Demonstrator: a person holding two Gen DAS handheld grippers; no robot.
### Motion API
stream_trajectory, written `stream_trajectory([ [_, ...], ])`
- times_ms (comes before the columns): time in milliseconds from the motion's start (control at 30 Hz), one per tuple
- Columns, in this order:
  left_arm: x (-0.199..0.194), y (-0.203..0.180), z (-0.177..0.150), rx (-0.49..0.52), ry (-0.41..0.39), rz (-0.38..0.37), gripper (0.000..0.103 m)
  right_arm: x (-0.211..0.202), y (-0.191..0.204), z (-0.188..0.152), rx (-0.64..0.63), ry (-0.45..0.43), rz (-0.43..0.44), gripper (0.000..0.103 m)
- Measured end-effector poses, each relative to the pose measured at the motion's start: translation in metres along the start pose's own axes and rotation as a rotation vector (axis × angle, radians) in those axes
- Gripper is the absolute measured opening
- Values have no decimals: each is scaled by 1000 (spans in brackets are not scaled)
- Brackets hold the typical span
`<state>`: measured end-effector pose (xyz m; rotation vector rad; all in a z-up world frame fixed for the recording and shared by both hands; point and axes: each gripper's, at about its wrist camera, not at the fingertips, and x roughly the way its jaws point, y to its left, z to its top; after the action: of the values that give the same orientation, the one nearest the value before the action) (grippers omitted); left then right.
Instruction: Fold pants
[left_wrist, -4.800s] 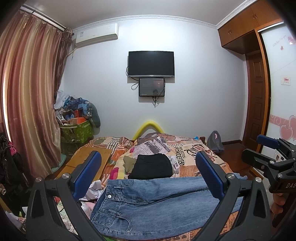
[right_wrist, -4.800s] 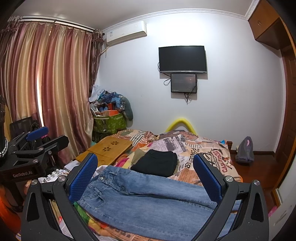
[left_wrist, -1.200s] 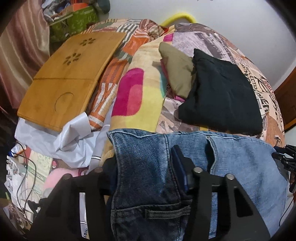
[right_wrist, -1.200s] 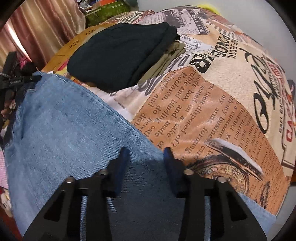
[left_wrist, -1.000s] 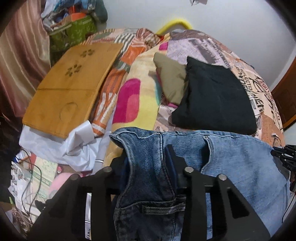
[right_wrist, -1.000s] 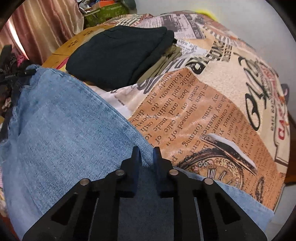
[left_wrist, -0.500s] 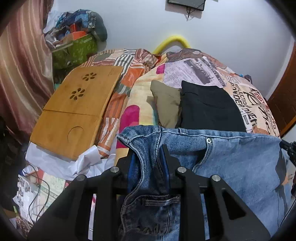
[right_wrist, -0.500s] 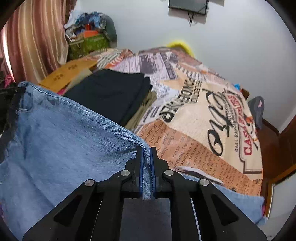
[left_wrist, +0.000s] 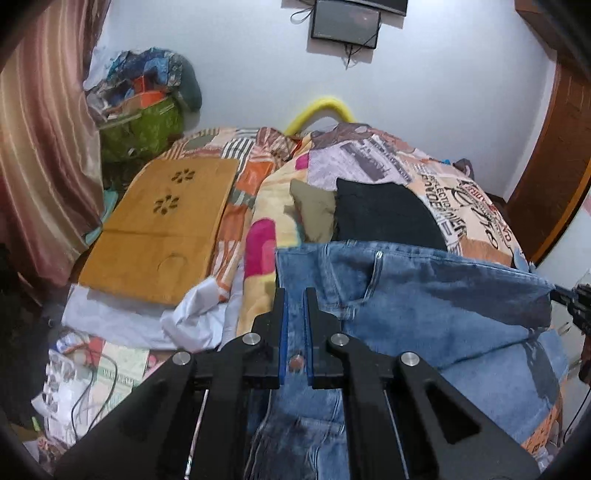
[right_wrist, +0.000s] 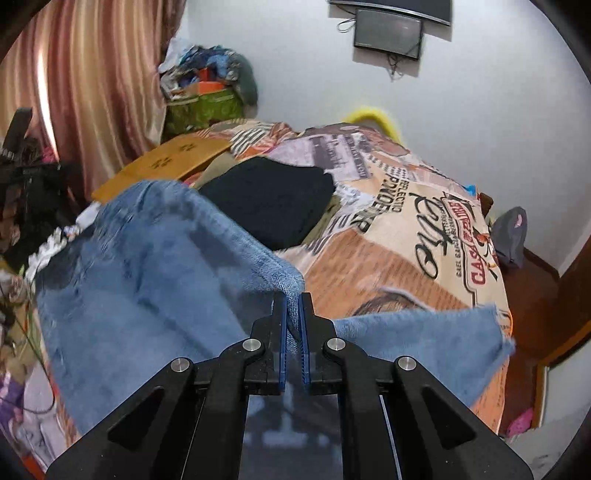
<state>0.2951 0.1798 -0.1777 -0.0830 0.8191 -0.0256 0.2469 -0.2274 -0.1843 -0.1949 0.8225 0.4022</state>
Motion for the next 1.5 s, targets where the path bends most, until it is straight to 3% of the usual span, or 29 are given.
stream_trajectory([
  [67, 5, 6, -1, -44, 19, -10, 9, 1, 2, -6, 9, 8, 0, 5],
  [133, 13, 11, 0, -84, 39, -23, 27, 3, -1, -8, 41, 7, 10, 5],
  [200, 27, 14, 6, -108, 53, -23, 38, 4, -3, -9, 61, 0, 14, 5],
  [333, 66, 14, 20, -121, 98, -47, 50, 9, -7, -7, 68, -6, 12, 5],
  [433, 109, 13, 29, -138, 159, -76, 53, 16, -12, -6, 78, -2, 20, 5],
  [567, 165, 20, 34, -173, 247, -73, 54, 17, -12, -8, 73, -5, 22, 5],
  [667, 193, 27, 32, -214, 295, -116, 53, 21, -15, -8, 78, 4, 28, 5],
  [733, 199, 27, 31, -223, 297, -145, 22, 24, -17, -8, 85, 13, 36, 5],
  [800, 195, 24, 31, -191, 275, -129, 6, 28, -18, -8, 91, 18, 37, 5],
  [900, 173, 19, 36, -150, 215, -124, 5, 29, -19, -6, 97, 20, 34, 5],
  [1167, 72, 1, 39, -16, 60, -125, 4, 5, -13, -7, 120, 0, 18, 5],
  [1500, -25, 1, -25, 61, -19, -89, 4, -39, 9, -37, 138, 3, 3, 5],
])
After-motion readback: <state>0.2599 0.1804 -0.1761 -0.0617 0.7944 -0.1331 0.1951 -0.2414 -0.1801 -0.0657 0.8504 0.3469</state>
